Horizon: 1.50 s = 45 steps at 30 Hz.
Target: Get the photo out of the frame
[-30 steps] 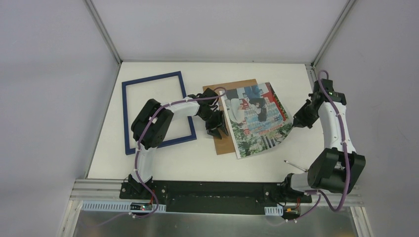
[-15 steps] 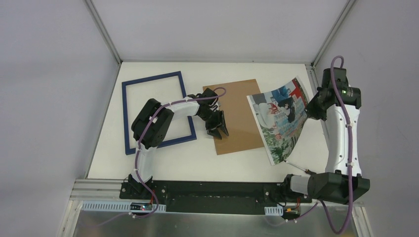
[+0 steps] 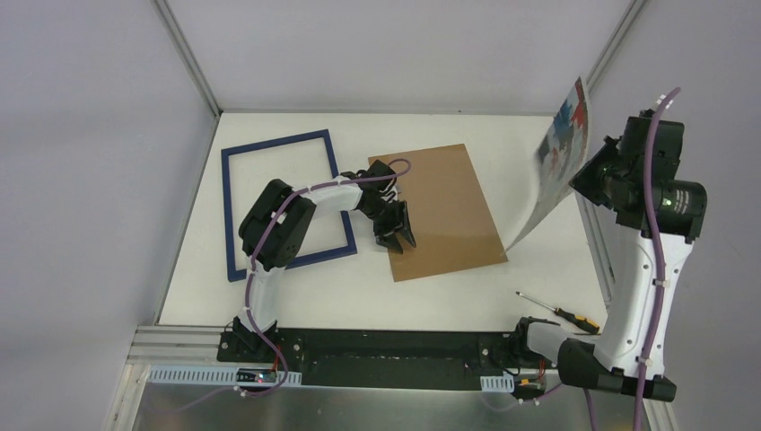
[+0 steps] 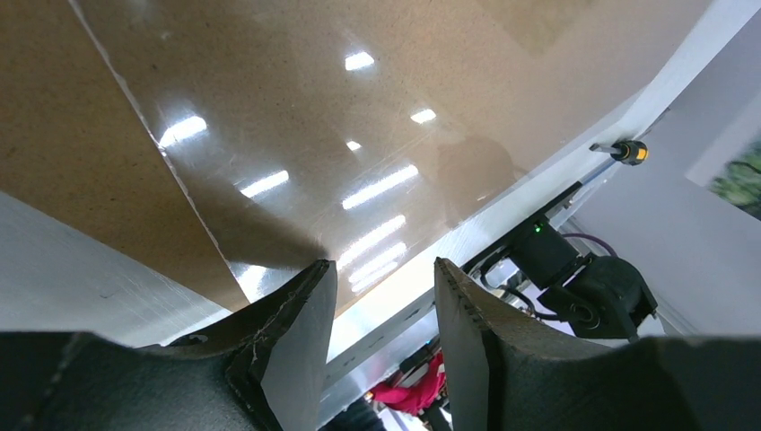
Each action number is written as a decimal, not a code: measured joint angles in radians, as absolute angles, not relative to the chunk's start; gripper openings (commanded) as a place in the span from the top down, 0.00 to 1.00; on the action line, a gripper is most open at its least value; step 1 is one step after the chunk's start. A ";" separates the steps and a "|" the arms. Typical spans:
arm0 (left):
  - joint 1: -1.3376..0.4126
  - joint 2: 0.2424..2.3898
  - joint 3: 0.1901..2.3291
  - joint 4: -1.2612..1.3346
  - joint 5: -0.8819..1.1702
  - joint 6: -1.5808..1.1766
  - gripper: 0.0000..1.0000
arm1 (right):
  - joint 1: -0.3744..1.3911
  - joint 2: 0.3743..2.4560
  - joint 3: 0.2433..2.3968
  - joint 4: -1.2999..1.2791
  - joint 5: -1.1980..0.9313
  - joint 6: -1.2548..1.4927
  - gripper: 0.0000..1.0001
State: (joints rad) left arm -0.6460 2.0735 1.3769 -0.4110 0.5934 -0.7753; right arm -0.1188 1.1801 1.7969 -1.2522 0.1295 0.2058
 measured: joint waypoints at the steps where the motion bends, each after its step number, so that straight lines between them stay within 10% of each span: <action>1: -0.646 2.074 1.377 -0.411 0.593 -0.776 0.52 | -0.117 1.168 1.805 -1.248 0.115 0.206 1.00; 45: -0.450 1.404 1.405 -0.811 0.159 -0.635 0.39 | 0.266 1.554 1.904 -0.348 -0.482 0.925 1.00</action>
